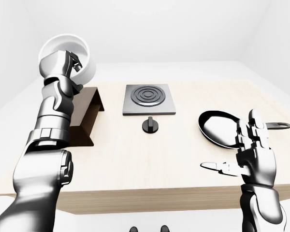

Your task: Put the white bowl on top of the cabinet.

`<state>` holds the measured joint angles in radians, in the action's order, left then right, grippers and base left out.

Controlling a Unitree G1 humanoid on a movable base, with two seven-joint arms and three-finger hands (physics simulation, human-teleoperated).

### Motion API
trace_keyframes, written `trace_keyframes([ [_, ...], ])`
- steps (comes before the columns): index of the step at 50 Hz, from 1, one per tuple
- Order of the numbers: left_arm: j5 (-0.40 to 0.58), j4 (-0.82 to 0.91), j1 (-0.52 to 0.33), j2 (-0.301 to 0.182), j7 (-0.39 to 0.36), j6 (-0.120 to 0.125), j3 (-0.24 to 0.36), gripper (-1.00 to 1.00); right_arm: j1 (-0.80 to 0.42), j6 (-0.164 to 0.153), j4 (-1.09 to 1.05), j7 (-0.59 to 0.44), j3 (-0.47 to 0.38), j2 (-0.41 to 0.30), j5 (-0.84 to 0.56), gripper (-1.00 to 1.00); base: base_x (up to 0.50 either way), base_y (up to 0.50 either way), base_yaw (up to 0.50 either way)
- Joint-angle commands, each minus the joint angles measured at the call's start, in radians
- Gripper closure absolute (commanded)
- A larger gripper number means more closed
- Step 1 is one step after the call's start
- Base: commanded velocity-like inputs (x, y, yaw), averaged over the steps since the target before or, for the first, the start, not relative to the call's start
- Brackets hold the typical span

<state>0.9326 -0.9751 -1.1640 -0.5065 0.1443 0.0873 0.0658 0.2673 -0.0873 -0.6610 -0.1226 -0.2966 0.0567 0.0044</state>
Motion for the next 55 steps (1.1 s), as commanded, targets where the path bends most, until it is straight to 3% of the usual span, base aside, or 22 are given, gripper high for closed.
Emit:
trace_keyframes([
  [1,0.013,-0.075,-0.004,-0.032,0.109,0.0,0.002,1.0,0.002,0.0,-0.004,-0.001,-0.001,0.001,0.0,-1.0,0.0,0.0,0.0],
  [24,0.009,-0.218,0.035,-0.046,0.206,0.0,-0.013,1.0,-0.008,0.0,0.017,0.007,0.007,-0.004,-0.005,-1.0,0.0,0.0,0.0],
  [55,-0.007,-0.274,0.037,-0.047,0.232,0.0,-0.019,1.0,0.001,0.0,0.012,0.008,0.011,-0.003,-0.006,-1.0,0.0,0.0,0.0],
])
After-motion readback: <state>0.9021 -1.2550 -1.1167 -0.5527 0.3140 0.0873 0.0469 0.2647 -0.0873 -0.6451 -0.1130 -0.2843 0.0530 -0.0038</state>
